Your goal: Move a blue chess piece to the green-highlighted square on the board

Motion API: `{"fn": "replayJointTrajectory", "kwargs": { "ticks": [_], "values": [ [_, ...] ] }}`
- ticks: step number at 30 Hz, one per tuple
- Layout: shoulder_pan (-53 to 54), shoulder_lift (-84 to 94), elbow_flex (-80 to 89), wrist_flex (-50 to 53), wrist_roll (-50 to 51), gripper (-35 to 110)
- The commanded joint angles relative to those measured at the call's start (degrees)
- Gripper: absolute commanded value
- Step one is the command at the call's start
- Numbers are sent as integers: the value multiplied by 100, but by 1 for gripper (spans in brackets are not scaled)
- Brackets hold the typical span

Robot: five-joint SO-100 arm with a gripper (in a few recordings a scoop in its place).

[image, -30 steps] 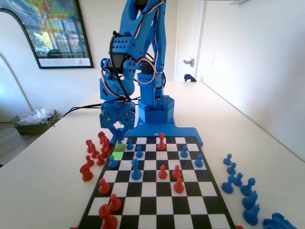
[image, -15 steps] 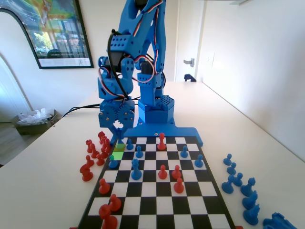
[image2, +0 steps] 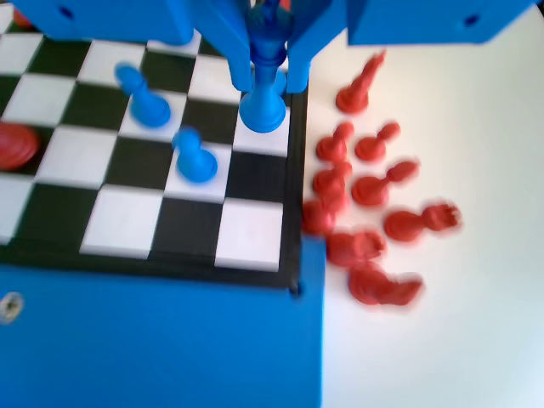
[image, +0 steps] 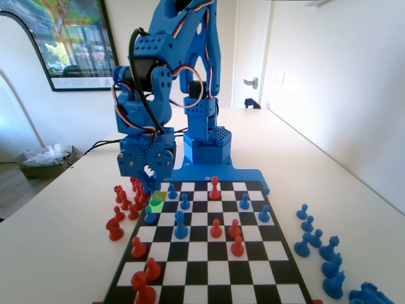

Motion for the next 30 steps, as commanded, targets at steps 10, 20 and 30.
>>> {"fn": "replayJointTrajectory", "kwargs": {
  "ticks": [10, 20, 30],
  "values": [
    [26, 26, 105, -246, -123, 1],
    [70, 9, 202, -422, -158, 3],
    [26, 0, 325, -791, -35, 11]
  ]
}}
